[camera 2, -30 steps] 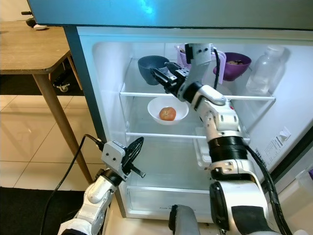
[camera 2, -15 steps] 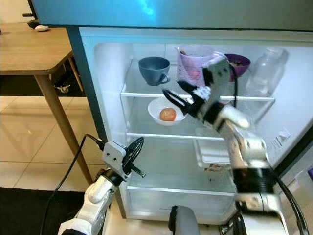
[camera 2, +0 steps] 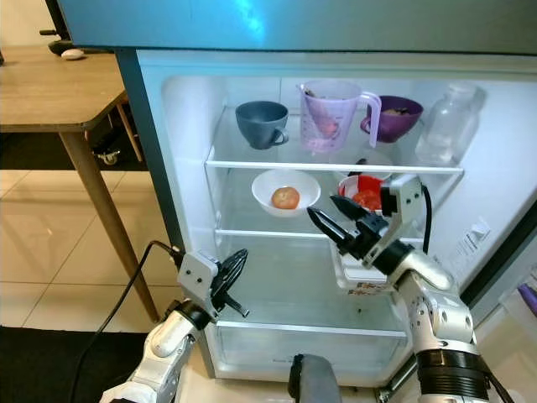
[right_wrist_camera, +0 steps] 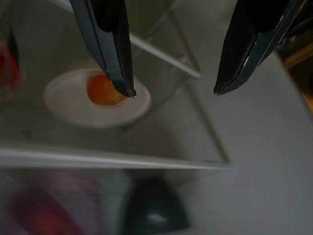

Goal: Restocking fridge

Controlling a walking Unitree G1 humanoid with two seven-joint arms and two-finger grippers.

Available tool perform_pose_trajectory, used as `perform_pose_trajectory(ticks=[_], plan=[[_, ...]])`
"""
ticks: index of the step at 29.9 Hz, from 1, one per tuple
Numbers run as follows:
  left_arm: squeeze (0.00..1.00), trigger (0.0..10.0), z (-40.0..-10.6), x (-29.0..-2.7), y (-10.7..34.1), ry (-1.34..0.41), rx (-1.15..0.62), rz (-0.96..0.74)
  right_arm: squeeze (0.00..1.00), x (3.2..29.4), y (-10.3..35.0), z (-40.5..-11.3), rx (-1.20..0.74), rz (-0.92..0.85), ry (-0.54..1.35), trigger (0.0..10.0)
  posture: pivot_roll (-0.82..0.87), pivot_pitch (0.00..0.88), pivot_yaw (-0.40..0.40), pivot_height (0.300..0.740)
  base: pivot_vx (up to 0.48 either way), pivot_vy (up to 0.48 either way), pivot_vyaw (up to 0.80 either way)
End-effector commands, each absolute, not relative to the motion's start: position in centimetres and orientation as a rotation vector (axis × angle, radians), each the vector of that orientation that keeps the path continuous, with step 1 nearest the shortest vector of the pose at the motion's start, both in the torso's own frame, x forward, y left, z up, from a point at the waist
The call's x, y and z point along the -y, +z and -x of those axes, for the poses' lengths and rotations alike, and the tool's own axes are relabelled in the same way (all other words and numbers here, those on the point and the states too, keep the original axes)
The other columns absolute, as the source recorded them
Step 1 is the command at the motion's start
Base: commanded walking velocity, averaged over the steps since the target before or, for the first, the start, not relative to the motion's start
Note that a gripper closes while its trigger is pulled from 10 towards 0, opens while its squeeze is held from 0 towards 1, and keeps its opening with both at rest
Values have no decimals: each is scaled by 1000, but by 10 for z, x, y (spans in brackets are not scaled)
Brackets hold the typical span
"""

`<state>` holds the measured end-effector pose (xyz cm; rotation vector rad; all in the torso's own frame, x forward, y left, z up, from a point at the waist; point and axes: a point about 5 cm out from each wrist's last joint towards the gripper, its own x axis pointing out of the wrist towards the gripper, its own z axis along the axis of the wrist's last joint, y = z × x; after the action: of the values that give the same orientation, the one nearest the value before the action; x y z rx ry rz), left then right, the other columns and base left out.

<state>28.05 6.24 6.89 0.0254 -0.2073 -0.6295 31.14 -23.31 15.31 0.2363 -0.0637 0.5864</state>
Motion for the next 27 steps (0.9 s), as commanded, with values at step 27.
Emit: perform_pose_trajectory(ticks=[27], plan=[[0,10000,-229,-123,-26,-608,-292,-217,0,223,38,-277,-280,-403,501,10000,-85,0,13,590,0,0,0]])
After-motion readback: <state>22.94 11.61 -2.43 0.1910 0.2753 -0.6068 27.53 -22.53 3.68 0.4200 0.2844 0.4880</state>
